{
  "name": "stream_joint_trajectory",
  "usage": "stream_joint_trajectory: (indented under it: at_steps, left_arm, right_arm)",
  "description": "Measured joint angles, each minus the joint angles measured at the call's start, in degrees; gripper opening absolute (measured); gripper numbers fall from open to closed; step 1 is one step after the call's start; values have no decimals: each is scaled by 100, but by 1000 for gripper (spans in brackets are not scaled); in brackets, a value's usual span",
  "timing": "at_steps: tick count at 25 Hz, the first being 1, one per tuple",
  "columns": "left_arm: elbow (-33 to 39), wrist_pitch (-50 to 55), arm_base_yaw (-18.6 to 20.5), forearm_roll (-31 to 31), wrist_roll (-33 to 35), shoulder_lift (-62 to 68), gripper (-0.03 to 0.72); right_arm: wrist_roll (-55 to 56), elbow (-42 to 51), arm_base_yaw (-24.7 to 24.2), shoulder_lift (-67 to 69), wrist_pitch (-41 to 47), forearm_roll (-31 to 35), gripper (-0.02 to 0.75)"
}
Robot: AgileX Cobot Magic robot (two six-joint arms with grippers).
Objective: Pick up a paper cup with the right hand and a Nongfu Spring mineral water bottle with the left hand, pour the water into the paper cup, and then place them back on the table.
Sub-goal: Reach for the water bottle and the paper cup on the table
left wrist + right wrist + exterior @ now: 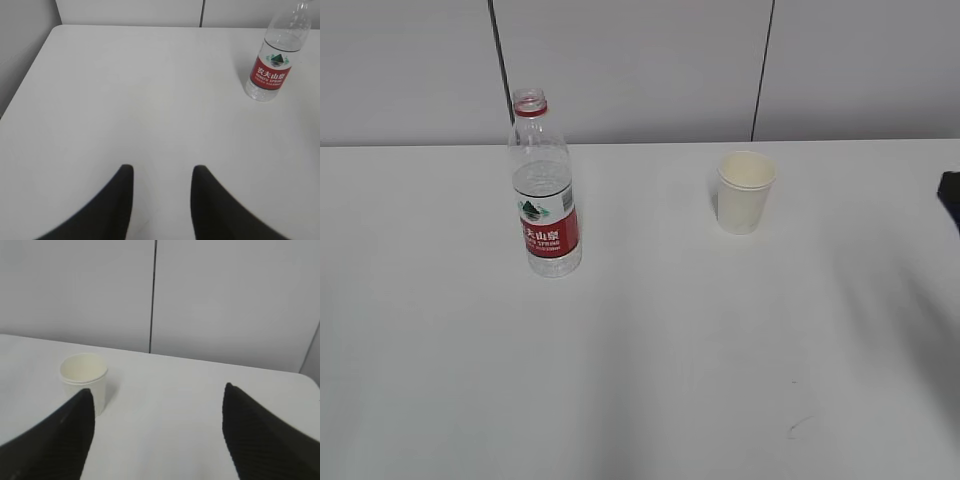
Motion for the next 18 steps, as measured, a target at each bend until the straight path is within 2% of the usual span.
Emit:
stream_joint_trajectory:
  at_steps: [3,6,9,18]
  left_arm:
    - [0,0,0,0,0,0,239]
    - [0,0,0,0,0,0,239]
    - [0,0,0,0,0,0,239]
    - [0,0,0,0,0,0,239]
  right_arm:
    - [405,28,0,664,-648,-715,594]
    - [542,28,10,1390,-1361,-1384,633]
    - [650,-156,107,2087,-1750,-1613,663]
    - [690,-1113,274,3804,-2117,-1774,671]
